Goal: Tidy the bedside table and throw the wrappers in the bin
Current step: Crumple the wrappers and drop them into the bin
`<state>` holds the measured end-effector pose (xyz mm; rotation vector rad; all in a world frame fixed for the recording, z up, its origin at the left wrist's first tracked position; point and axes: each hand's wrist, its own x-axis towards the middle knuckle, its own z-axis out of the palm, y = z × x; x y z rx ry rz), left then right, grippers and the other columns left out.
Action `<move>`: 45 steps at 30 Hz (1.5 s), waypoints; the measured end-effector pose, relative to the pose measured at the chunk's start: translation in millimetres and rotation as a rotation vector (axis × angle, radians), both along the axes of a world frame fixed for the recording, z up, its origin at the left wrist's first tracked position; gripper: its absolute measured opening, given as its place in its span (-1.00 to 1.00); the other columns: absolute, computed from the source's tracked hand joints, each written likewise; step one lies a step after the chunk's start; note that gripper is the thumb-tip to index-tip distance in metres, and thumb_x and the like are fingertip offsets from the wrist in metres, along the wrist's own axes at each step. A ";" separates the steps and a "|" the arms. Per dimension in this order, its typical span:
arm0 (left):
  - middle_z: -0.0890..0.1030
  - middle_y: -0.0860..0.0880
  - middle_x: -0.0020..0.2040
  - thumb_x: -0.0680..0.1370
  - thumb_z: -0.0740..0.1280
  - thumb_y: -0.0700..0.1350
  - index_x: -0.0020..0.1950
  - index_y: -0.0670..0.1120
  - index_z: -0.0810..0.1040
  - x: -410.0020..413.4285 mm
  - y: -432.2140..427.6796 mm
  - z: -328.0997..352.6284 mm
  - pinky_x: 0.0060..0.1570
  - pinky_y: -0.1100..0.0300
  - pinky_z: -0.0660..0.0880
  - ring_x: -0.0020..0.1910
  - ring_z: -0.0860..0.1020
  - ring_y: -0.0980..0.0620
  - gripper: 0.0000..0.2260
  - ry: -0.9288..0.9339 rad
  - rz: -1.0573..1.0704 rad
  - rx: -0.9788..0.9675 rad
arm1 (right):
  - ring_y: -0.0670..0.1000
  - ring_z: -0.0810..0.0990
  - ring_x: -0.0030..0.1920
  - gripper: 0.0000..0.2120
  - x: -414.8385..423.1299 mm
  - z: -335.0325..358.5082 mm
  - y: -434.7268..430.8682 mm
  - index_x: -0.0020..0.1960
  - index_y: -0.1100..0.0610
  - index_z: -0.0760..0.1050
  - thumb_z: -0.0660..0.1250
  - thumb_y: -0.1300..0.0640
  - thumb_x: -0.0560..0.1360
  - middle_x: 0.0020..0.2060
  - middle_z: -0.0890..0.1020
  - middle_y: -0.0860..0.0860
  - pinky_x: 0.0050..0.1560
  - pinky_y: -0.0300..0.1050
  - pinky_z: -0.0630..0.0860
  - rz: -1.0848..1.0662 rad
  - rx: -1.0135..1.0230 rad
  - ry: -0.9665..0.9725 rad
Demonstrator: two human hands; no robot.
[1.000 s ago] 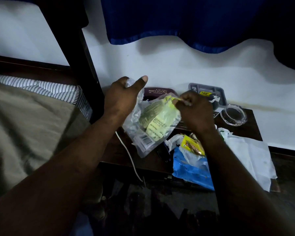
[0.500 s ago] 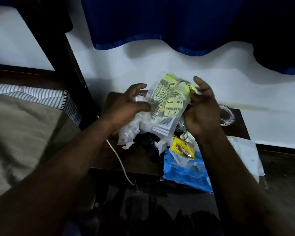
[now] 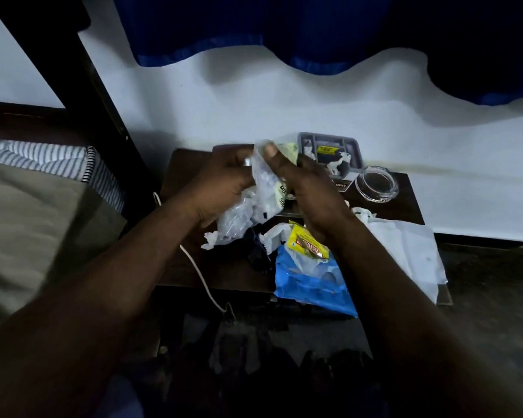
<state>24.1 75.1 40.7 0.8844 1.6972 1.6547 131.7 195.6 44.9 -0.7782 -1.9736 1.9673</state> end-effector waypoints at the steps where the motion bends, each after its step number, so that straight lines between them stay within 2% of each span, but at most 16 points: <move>1: 0.74 0.16 -0.22 0.56 0.28 -0.44 -0.04 -0.03 0.66 4.0 2.2 0.5 -0.05 0.33 0.60 -0.15 0.69 0.25 -0.68 -0.038 -0.021 -0.004 | 0.12 0.74 0.14 -0.59 0.3 -1.8 -0.1 0.14 0.09 0.72 0.50 -0.20 0.48 0.06 0.77 0.06 0.29 0.28 0.59 -0.032 -0.038 0.017; 3: 0.76 0.08 -0.08 0.51 0.34 -0.40 0.08 -0.11 0.68 9.3 8.5 0.8 0.11 0.28 0.59 -0.01 0.71 0.16 -0.73 -0.093 -0.030 0.010 | 0.21 0.74 0.14 -0.61 -0.1 -6.4 2.2 0.15 0.17 0.70 0.53 -0.10 0.47 0.06 0.76 0.14 0.28 0.37 0.57 -0.110 -0.086 0.065; 5: 0.72 -0.05 0.17 0.44 0.38 -0.32 0.31 -0.15 0.63 9.7 14.7 -0.9 0.24 0.14 0.55 0.16 0.68 0.01 -0.56 -0.093 -0.021 0.023 | 0.21 0.74 0.10 -0.63 0.8 -10.7 8.6 0.14 0.19 0.69 0.52 -0.04 0.45 0.03 0.77 0.14 0.24 0.34 0.60 -0.205 -0.075 0.088; 7: 0.68 0.04 0.21 0.43 0.40 -0.33 0.38 -0.03 0.61 7.9 18.3 -2.7 0.07 0.21 0.54 0.01 0.65 0.09 -0.48 -0.043 0.035 -0.020 | 0.13 0.75 -0.01 -0.66 4.0 -12.7 19.5 0.09 0.15 0.68 0.50 -0.02 0.41 -0.06 0.78 0.05 0.11 0.16 0.66 -0.344 -0.004 0.052; 9: 0.67 0.18 0.08 0.43 0.42 -0.35 0.32 0.03 0.62 5.5 19.5 -5.5 -0.15 0.27 0.50 -0.14 0.58 0.13 -0.49 0.025 0.105 -0.067 | 0.09 0.70 -0.14 -0.79 8.1 -14.1 31.4 0.03 0.14 0.67 0.49 0.08 0.43 -0.14 0.75 0.03 -0.10 0.04 0.61 -0.445 0.021 0.045; 11: 0.71 0.14 0.00 0.35 0.42 -0.27 0.12 0.02 0.68 5.8 22.3 -10.2 -0.11 0.14 0.54 -0.09 0.63 -0.03 -0.62 0.107 0.120 -0.113 | 0.03 0.63 -0.19 -0.88 13.4 -10.6 37.7 0.00 0.17 0.64 0.44 0.29 0.48 -0.19 0.70 0.07 -0.19 -0.11 0.54 -0.469 0.030 0.095; 12: 0.72 0.10 0.00 0.33 0.41 -0.22 0.01 0.03 0.69 7.9 23.4 -11.4 -0.07 0.08 0.56 -0.06 0.67 -0.04 -0.70 0.158 0.119 -0.142 | 0.01 0.62 -0.20 -0.83 15.2 -10.4 39.8 -0.01 0.15 0.61 0.40 0.37 0.47 -0.20 0.68 0.05 -0.23 -0.17 0.53 -0.476 0.052 0.109; 14: 0.70 0.16 -0.02 0.35 0.43 -0.16 -0.11 0.12 0.67 13.0 24.6 -12.0 -0.09 0.22 0.52 -0.06 0.66 0.17 -0.79 0.273 0.104 -0.233 | -0.01 0.58 -0.23 -0.69 18.2 -12.4 42.5 -0.03 0.07 0.52 0.31 0.44 0.39 -0.21 0.63 -0.03 -0.27 -0.15 0.52 -0.518 0.143 0.126; 17: 0.69 0.20 -0.08 0.38 0.42 -0.15 -0.14 0.18 0.67 21.6 27.1 -13.7 -0.11 0.26 0.52 -0.10 0.64 0.20 -0.79 0.502 -0.002 -0.391 | -0.05 0.53 -0.26 -0.51 25.8 -16.1 45.0 0.04 0.05 0.49 0.13 0.43 0.23 -0.17 0.58 -0.13 -0.26 -0.10 0.46 -0.541 0.437 0.133; 19: 0.69 0.19 -0.06 0.42 0.35 -0.13 -0.09 0.19 0.68 29.6 29.4 -12.0 -0.06 0.25 0.55 -0.04 0.65 0.14 -0.77 0.654 -0.113 -0.471 | -0.16 0.52 -0.26 -0.48 30.1 -10.7 43.5 0.04 0.06 0.54 0.08 0.43 0.22 -0.16 0.61 -0.16 -0.23 -0.20 0.44 -0.524 0.580 0.110; 23: 0.68 0.01 0.17 0.50 0.43 -0.01 0.21 0.15 0.66 45.5 32.0 -7.1 0.03 0.15 0.50 0.18 0.62 -0.07 -0.72 0.970 -0.305 -0.647 | -0.12 0.61 -0.16 -0.62 32.0 2.2 43.0 -0.08 0.06 0.60 0.13 0.36 0.27 -0.20 0.68 -0.13 -0.11 -0.15 0.53 -0.563 0.668 0.049; 27: 0.61 -0.13 0.16 0.44 0.54 0.12 0.26 0.02 0.60 62.3 29.6 -8.4 -0.08 0.10 0.42 0.13 0.61 -0.20 -0.56 1.246 -0.332 -0.824 | 0.03 0.63 -0.12 -0.70 32.7 6.4 41.3 -0.05 0.07 0.61 0.19 0.23 0.31 -0.19 0.70 -0.09 -0.08 -0.10 0.55 -0.561 0.700 -0.013; 31: 0.52 -0.04 0.28 0.43 0.55 0.06 0.44 0.24 0.48 70.8 28.4 -11.0 -0.12 0.06 0.45 0.16 0.61 -0.19 -0.41 1.368 -0.373 -0.805 | 0.00 0.62 -0.11 -0.68 32.6 5.1 40.1 -0.01 0.06 0.61 0.18 0.16 0.32 -0.16 0.70 -0.09 -0.12 -0.17 0.47 -0.532 0.732 -0.017; 34: 0.49 -0.05 0.25 0.46 0.50 -0.01 0.38 0.20 0.55 73.0 30.6 -9.8 -0.18 0.08 0.38 0.13 0.60 -0.20 -0.51 1.371 -0.331 -0.759 | 0.00 0.62 -0.11 -0.70 32.9 2.4 43.3 0.00 0.06 0.61 0.19 0.18 0.35 -0.16 0.70 -0.10 -0.14 -0.21 0.42 -0.520 0.769 -0.009; 39: 0.52 -0.07 0.17 0.56 0.37 0.07 0.21 0.16 0.64 74.4 34.6 -13.2 -0.15 0.01 0.49 0.05 0.60 -0.21 -0.77 1.387 -0.226 -0.628 | 0.02 0.61 -0.09 -0.69 35.9 2.1 44.5 0.03 0.05 0.60 0.20 0.20 0.36 -0.13 0.70 -0.09 -0.10 -0.15 0.46 -0.499 0.789 -0.058; 45: 0.62 -0.13 0.11 0.49 0.36 0.10 0.17 0.03 0.65 59.4 38.4 -11.8 -0.16 0.00 0.51 -0.01 0.63 -0.25 -0.70 1.326 -0.065 -0.459 | 0.08 0.64 -0.07 -0.67 38.1 7.6 47.3 -0.02 0.07 0.60 0.18 0.20 0.30 -0.15 0.71 -0.07 -0.01 -0.04 0.56 -0.538 0.774 -0.069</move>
